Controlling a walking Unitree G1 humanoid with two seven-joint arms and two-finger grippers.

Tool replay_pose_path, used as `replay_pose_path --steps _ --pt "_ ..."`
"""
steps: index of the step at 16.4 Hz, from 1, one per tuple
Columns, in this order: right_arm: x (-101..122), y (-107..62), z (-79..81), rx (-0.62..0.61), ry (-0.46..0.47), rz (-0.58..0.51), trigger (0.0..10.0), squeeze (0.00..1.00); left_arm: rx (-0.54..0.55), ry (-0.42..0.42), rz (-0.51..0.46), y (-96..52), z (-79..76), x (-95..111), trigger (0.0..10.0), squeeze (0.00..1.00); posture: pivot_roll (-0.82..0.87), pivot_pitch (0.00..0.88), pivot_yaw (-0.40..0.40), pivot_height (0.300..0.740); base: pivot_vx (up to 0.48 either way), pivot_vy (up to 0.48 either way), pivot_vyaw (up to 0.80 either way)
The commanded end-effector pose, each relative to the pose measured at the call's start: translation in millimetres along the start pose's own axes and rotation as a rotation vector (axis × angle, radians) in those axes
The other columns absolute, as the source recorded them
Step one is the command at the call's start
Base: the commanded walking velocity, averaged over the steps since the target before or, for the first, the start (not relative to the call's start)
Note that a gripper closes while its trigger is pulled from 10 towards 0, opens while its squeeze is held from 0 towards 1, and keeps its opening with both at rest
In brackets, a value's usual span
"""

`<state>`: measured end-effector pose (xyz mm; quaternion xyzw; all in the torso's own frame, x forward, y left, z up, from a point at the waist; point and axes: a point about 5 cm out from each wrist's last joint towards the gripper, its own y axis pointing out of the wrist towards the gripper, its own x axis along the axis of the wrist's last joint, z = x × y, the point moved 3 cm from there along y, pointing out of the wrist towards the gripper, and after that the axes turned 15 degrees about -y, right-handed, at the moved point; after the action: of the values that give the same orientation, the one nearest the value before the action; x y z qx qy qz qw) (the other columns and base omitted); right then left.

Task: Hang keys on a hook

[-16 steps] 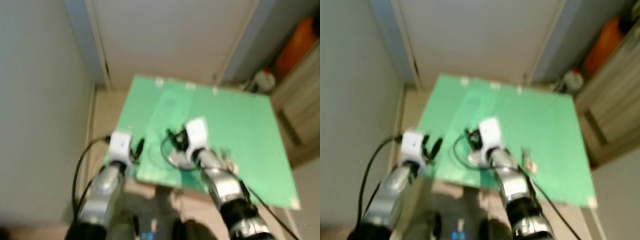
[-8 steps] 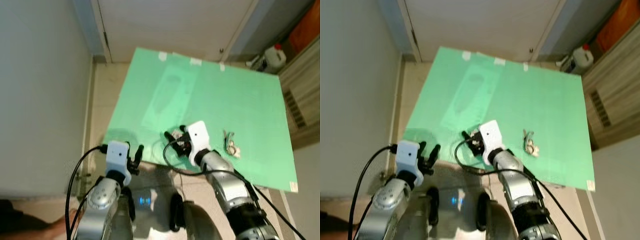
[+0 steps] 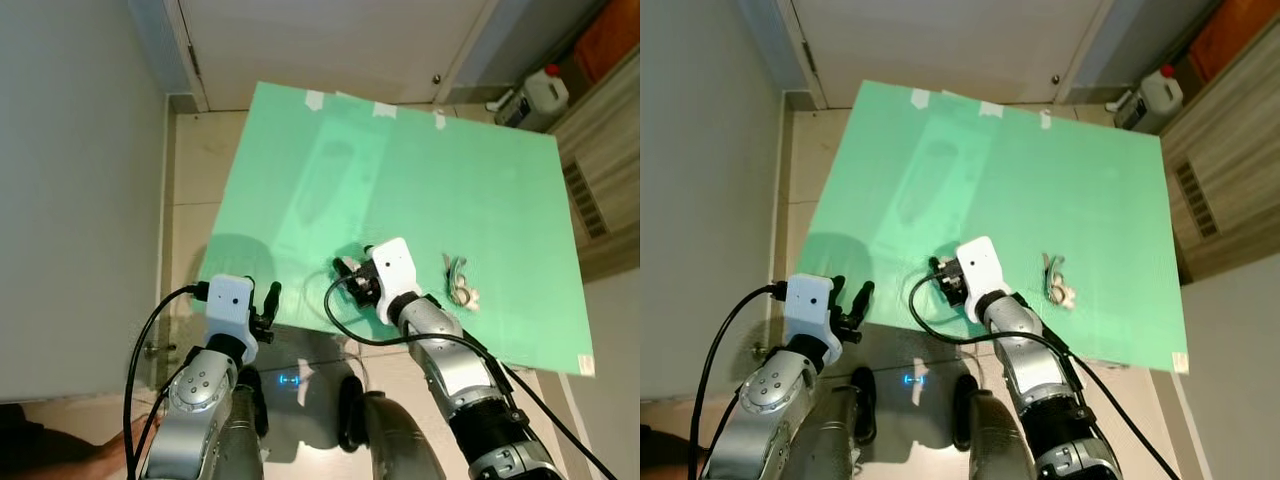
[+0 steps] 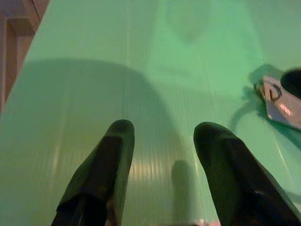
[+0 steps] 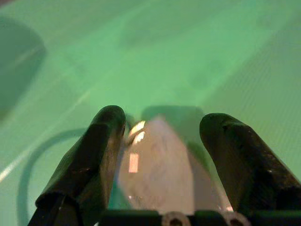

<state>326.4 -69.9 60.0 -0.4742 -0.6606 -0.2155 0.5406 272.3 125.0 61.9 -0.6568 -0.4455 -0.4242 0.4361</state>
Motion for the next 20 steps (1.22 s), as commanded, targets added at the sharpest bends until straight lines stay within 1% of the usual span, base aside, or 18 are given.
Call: replay_pose_path --steps 1,2,5,7,8,10,11,12,13,14,16,20 --pt "-14 -4.8 7.8 0.034 -0.002 0.051 10.0 0.0 0.003 0.003 0.019 -4.1 -1.4 -4 10.0 0.0 0.14 0.372 -0.075 0.74 0.0 0.0 0.0" --pt "-12 -6.3 12.1 0.059 0.026 0.032 10.0 0.0 0.003 0.002 0.018 -4.0 -1.6 -4 10.0 0.0 0.14 0.372 -0.076 0.74 0.0 0.0 0.0" --pt "-6 -5.8 17.3 0.077 0.059 -0.013 10.0 0.0 0.004 -0.003 0.019 -4.7 -2.5 -5 10.0 0.0 0.14 0.374 -0.079 0.74 0.0 0.0 0.0" --pt "-7 -4.8 17.8 0.068 0.041 -0.004 10.0 0.0 0.005 -0.007 0.02 -5.2 -3.4 -5 10.0 0.0 0.15 0.376 -0.081 0.74 0.0 0.0 0.0" --pt "-12 -3.9 18.1 0.055 0.023 0.019 10.0 0.0 0.004 -0.009 0.02 -6.0 -4.6 -5 10.0 0.0 0.15 0.38 -0.085 0.74 0.0 0.0 0.0" --pt "-25 -2.1 21.5 0.039 -0.062 0.067 10.0 0.0 0.005 -0.014 0.019 -7.1 -5.2 -6 10.0 0.0 0.15 0.38 -0.089 0.74 0.0 0.0 0.0" --pt "-25 0.8 19.5 0.005 -0.057 0.064 0.5 0.0 0.005 -0.012 0.019 -7.3 -5.8 -6 10.0 0.0 0.15 0.379 -0.091 0.74 0.0 0.0 0.0" --pt "-25 1.5 19.4 0.001 -0.056 0.06 0.5 0.0 0.005 -0.012 0.019 -7.4 -6.0 -6 10.0 0.0 0.15 0.378 -0.09 0.74 0.0 0.0 0.0" --pt "-21 3.2 19.4 -0.006 -0.032 0.037 0.0 0.0 0.004 -0.011 0.018 -7.5 -6.4 -6 10.0 0.0 0.16 0.378 -0.09 0.74 0.0 0.0 0.0" --pt "-16 5.5 19.7 -0.012 -0.006 0.016 0.0 0.0 0.003 -0.009 0.017 -7.5 -6.3 -5 10.0 0.0 0.16 0.379 -0.09 0.74 0.0 0.0 0.0" --pt "-9 9.8 23.9 -0.001 0.004 -0.017 0.0 0.0 0.002 -0.005 0.013 -8.1 -6.8 -3 10.0 0.0 0.17 0.379 -0.09 0.74 0.0 0.0 0.0" --pt "-8 13.0 24.4 0.001 0.005 -0.034 0.0 0.0 0.005 -0.007 0.009 -9.5 -7.8 -2 10.0 0.0 0.17 0.383 -0.097 0.74 0.0 0.0 0.0"
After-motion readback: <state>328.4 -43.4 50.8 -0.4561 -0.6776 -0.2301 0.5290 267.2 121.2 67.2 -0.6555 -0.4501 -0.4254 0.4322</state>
